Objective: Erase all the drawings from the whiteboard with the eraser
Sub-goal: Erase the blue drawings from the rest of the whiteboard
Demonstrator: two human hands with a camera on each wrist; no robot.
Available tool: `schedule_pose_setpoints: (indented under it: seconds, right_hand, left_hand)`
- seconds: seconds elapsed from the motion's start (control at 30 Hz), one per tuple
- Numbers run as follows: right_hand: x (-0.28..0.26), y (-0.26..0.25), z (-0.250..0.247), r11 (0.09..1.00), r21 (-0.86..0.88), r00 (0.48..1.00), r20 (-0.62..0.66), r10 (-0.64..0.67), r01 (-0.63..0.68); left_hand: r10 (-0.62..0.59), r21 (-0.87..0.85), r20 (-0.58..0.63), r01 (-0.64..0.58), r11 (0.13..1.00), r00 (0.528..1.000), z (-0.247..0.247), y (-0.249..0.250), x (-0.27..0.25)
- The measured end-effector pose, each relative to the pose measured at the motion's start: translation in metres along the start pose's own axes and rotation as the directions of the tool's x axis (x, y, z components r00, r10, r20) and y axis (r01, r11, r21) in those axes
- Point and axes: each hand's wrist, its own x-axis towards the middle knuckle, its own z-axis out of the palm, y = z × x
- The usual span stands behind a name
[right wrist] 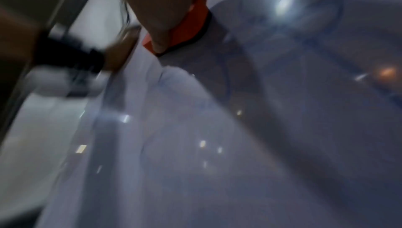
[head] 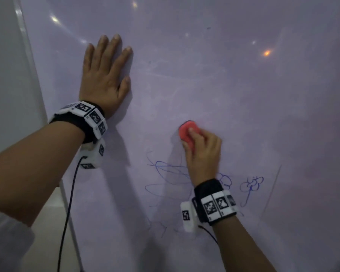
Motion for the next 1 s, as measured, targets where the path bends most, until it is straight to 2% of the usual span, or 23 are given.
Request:
schedule_pose_setpoints:
  seconds: [0.03,0.07,0.1,0.13,0.17,0.2,0.23,0.27,0.33,0.37,0.4,0.43,0.53,0.57,0.6,0.63,0.7,0.77,0.83,0.9,0.93,0.97,1.0]
  right_hand:
    - [-0.018,-0.017,0.012,0.992,0.005,0.989,0.078,-0.125,0.125]
    - [-0.038,-0.028,0.020,0.960,0.023,0.945,0.171,-0.279,0.279]
    - [-0.057,-0.032,0.023,0.905,0.073,0.870,0.254,-0.423,0.419]
    - [-0.070,-0.030,0.021,0.849,0.130,0.794,0.306,-0.525,0.512]
    - [-0.073,-0.025,0.017,0.809,0.176,0.743,0.324,-0.586,0.561]
    - [-0.068,-0.019,0.012,0.796,0.194,0.726,0.329,-0.604,0.574]
    - [-0.057,-0.013,0.010,0.808,0.186,0.740,0.328,-0.587,0.558]
    - [-0.044,-0.009,0.010,0.840,0.152,0.780,0.315,-0.541,0.521]
    - [-0.019,-0.010,0.016,0.924,0.062,0.892,0.246,-0.380,0.376]
    - [-0.016,-0.016,0.020,0.949,0.047,0.926,0.210,-0.314,0.312]
    - [-0.022,-0.022,0.023,0.952,0.052,0.932,0.195,-0.305,0.300]
    - [-0.034,-0.026,0.024,0.935,0.071,0.909,0.220,-0.354,0.347]
    - [-0.078,-0.012,0.014,0.833,0.103,0.752,0.380,-0.538,0.544]
    - [-0.080,-0.005,0.008,0.825,0.076,0.741,0.398,-0.540,0.560]
    - [-0.075,-0.001,0.004,0.839,0.024,0.770,0.383,-0.511,0.544]
    - [-0.065,-0.001,0.002,0.868,-0.048,0.828,0.331,-0.452,0.493]
    - [-0.040,-0.011,0.004,0.937,-0.150,0.942,0.167,-0.291,0.316]
    - [-0.030,-0.024,0.016,0.962,-0.156,0.974,0.072,-0.215,0.224]
    - [-0.047,-0.031,0.024,0.943,-0.094,0.943,0.133,-0.307,0.320]
    - [-0.081,-0.021,0.021,0.868,-0.035,0.836,0.288,-0.466,0.496]
    - [-0.096,-0.010,0.013,0.839,-0.025,0.791,0.352,-0.501,0.543]
    - [-0.104,0.003,0.003,0.829,-0.039,0.774,0.384,-0.503,0.558]
    - [-0.106,0.016,-0.006,0.835,-0.068,0.787,0.383,-0.483,0.546]
  left_hand:
    - [0.006,0.003,-0.004,-0.006,1.000,1.000,0.001,-0.001,0.000]
    - [0.009,0.009,-0.007,-0.009,1.000,1.000,0.001,-0.001,0.000]
    - [0.011,0.017,-0.011,-0.010,1.000,1.000,0.001,-0.002,0.000]
    - [0.011,0.022,-0.012,-0.011,1.000,1.000,0.001,-0.001,0.001]
    - [0.012,0.025,-0.013,-0.012,1.000,1.000,0.002,-0.002,0.001]
    - [0.011,0.028,-0.015,-0.011,1.000,1.000,0.003,-0.002,0.001]
    - [0.010,0.029,-0.016,-0.010,1.000,1.000,0.003,-0.002,0.001]
    - [0.008,0.030,-0.014,-0.007,1.000,1.000,0.004,-0.002,0.001]
    - [0.005,0.026,-0.018,-0.004,1.000,1.000,0.004,-0.003,0.000]
    - [0.004,0.021,-0.017,-0.004,1.000,1.000,0.004,-0.003,0.000]
    - [0.006,0.018,-0.015,-0.006,1.000,1.000,0.004,-0.002,0.000]
    - [0.008,0.019,-0.014,-0.008,1.000,1.000,0.003,-0.002,0.001]
    - [0.000,0.019,-0.012,0.000,1.000,1.000,0.002,-0.002,0.002]
    - [-0.002,0.020,-0.017,0.003,1.000,1.000,0.002,-0.001,0.002]
    - [-0.002,0.021,-0.024,0.003,1.000,1.000,0.002,-0.001,0.002]
    - [-0.001,0.019,-0.025,0.002,1.000,1.000,0.002,0.000,0.002]
    - [-0.006,0.011,-0.014,0.006,1.000,1.000,0.002,0.001,0.001]
    - [-0.013,0.002,-0.010,0.013,1.000,1.000,0.001,0.002,0.001]
    - [-0.015,-0.002,0.001,0.015,1.000,1.000,0.000,0.002,0.001]
    - [-0.017,0.004,0.010,0.017,1.000,1.000,-0.001,0.001,0.002]
    - [-0.018,0.001,0.014,0.018,1.000,1.000,-0.001,0.001,0.002]
    - [-0.018,-0.002,0.012,0.018,1.000,1.000,-0.001,0.000,0.002]
    - [-0.019,-0.003,0.005,0.019,1.000,1.000,-0.001,0.000,0.002]
